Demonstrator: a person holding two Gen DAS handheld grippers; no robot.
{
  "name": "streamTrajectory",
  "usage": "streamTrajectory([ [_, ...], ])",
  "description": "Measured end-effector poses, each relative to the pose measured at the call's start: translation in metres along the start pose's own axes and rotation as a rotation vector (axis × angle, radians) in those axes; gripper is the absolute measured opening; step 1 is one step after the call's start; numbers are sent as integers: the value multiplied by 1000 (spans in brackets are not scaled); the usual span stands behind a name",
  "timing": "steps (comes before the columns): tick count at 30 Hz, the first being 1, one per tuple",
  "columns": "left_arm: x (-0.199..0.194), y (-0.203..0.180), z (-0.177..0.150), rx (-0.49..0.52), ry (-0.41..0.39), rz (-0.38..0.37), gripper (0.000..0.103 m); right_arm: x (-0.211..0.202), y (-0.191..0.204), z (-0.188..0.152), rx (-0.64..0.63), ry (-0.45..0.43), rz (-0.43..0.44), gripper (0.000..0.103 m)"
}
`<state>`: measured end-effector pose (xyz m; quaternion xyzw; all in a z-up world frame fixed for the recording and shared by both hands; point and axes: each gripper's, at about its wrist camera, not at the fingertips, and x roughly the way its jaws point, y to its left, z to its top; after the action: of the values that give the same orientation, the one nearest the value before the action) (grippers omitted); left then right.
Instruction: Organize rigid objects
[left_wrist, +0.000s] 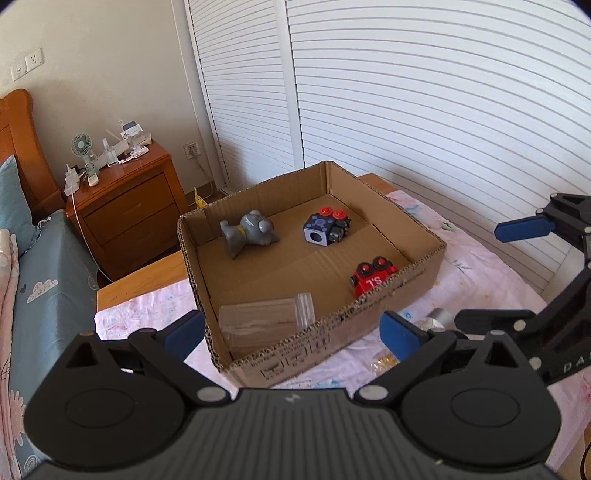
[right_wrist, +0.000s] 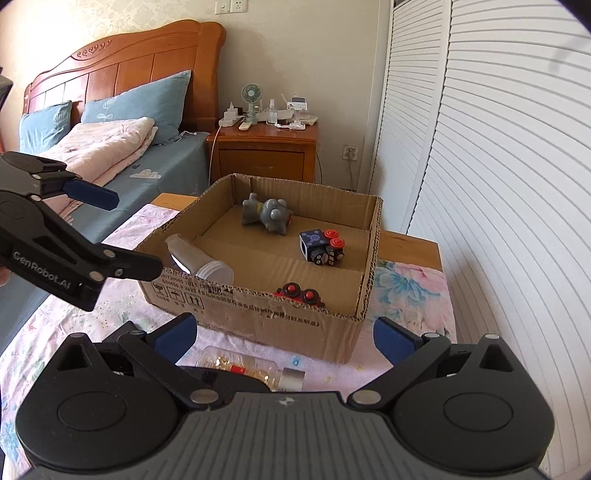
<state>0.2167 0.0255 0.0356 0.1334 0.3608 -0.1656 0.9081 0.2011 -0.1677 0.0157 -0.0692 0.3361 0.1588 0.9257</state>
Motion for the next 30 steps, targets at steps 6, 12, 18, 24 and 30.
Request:
streamTrajectory([
  [6,-14,-12,-42,-31,20,5,101,-10,9,-30,31,0,-35,103],
  [12,-21,-20,-86,-109,26,45,101,-7,25,-52,49,8,-61,103],
  [18,-23,-26,-115,-167,23,129,101,4,41,-56,60,15,-58,103],
  [24,-22,-22,-130,-195,32,102,101,17,55,-54,43,15,-67,103],
  [30,-19,-16,-136,-214,34,87,101,36,65,-51,36,22,-99,103],
])
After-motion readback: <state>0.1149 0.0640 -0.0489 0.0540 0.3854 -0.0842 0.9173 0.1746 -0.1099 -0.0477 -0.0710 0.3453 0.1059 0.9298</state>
